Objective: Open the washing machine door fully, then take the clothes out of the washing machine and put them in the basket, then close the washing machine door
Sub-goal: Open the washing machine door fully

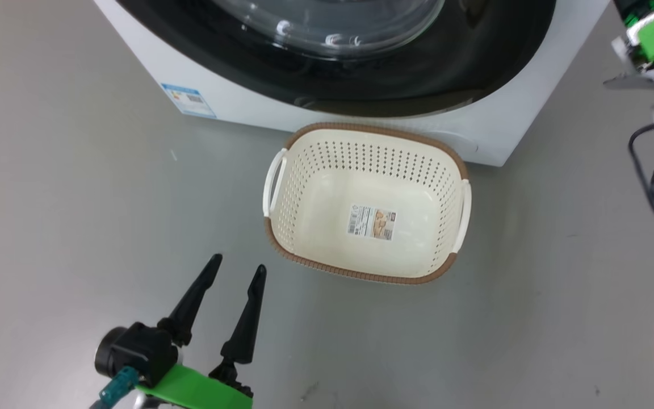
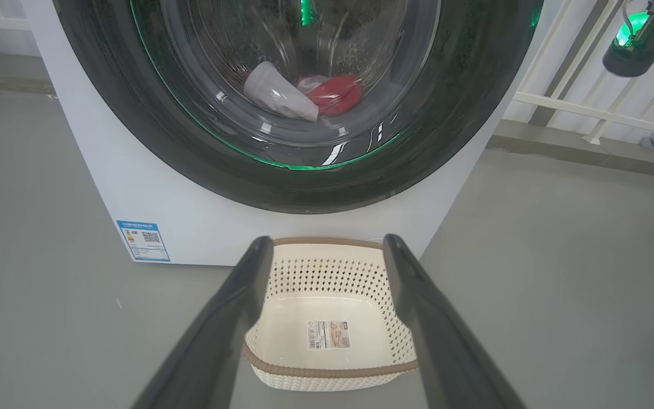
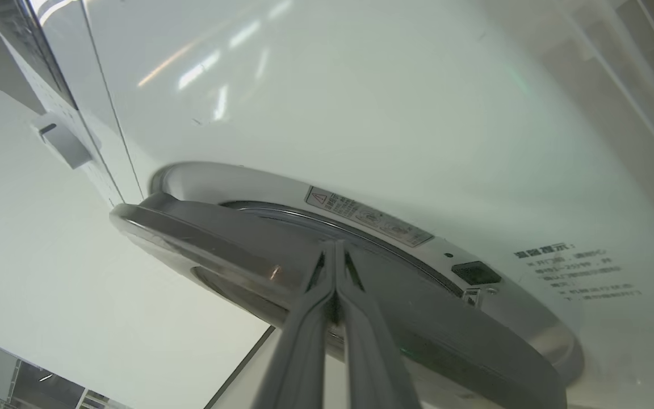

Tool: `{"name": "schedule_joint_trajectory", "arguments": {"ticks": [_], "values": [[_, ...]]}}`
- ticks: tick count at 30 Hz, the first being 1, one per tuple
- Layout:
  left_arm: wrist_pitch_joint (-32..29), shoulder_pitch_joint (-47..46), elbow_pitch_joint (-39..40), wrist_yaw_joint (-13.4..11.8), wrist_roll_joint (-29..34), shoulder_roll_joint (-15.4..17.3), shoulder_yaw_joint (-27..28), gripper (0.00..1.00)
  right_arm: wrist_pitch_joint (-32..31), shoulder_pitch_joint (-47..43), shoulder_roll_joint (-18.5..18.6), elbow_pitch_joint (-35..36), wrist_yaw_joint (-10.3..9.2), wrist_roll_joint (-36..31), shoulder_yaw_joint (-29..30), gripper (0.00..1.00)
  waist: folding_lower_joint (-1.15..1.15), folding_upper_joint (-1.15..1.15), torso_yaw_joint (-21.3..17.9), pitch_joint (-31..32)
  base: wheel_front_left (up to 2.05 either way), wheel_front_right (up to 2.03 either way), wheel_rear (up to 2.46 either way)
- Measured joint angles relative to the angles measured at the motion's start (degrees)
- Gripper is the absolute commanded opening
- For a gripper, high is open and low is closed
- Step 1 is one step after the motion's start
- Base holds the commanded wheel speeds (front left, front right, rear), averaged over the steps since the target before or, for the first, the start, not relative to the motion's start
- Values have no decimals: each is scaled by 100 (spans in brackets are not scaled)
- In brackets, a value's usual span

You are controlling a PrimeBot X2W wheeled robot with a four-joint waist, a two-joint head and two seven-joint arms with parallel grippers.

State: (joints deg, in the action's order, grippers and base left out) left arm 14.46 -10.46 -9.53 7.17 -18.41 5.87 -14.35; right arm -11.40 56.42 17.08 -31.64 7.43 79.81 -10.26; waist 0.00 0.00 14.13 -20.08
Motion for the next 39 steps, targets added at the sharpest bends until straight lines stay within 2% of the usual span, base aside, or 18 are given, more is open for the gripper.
{"name": "schedule_joint_trajectory", "arguments": {"ticks": [12,23,32,39], "values": [[0,-171,-22,0,-93,-1,-91,100,-1466,811,53,-907,0,896,4,0,0,0,96,-286,0,0,0],[0,-270,-34,0,-120,-11,-129,100,-2468,1213,38,-1503,0,1092,-164,0,0,0,127,-338,0,0,0],[0,-270,-55,0,-120,-26,-127,100,-2955,1152,-68,-1547,-15,1255,-296,0,0,0,101,-221,0,0,0],[0,-238,-58,0,-119,-29,-116,100,-3151,798,-132,-1325,-15,1358,-319,0,0,0,55,-51,0,0,0]]}}
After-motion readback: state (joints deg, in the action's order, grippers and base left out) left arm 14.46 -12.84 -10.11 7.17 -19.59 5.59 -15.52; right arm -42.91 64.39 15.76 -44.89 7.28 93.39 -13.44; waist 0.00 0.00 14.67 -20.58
